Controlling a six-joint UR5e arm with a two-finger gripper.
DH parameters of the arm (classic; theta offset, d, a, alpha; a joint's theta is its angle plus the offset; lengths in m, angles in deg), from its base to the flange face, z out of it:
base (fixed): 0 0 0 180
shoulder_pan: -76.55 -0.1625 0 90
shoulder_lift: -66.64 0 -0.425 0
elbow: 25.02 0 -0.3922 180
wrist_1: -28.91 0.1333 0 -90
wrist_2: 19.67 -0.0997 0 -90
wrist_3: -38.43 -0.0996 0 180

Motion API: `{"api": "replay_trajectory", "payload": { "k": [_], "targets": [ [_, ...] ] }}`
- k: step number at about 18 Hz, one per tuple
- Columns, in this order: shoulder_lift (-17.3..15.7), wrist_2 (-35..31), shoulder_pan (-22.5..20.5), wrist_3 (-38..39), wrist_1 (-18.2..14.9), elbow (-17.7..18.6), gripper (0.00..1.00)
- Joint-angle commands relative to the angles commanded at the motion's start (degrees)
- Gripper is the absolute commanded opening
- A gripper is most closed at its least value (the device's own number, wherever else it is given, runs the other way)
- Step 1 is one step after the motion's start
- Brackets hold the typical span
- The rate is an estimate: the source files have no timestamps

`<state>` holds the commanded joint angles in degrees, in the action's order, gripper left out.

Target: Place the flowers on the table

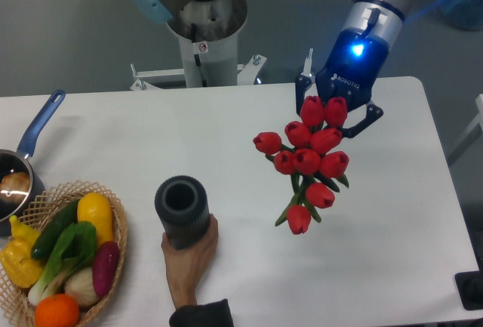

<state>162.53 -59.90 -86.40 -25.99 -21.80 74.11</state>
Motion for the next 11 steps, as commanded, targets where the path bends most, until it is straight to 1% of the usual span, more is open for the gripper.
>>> {"api": "replay_trajectory", "payload": {
  "k": [2, 4, 8, 11],
  "targets": [
    [-0.6, -4.0, 0.3, -1.3, 0.0, 0.2, 0.36],
    [-0.8, -9.3, 0.6, -2.2, 0.0, 0.4, 0.36],
    [-0.2, -18.1, 2.6, -5.7, -0.1, 0.3, 0.36],
    [0.8, -27.1, 5.0, -9.2, -0.2, 0.3, 0.36]
  ]
}}
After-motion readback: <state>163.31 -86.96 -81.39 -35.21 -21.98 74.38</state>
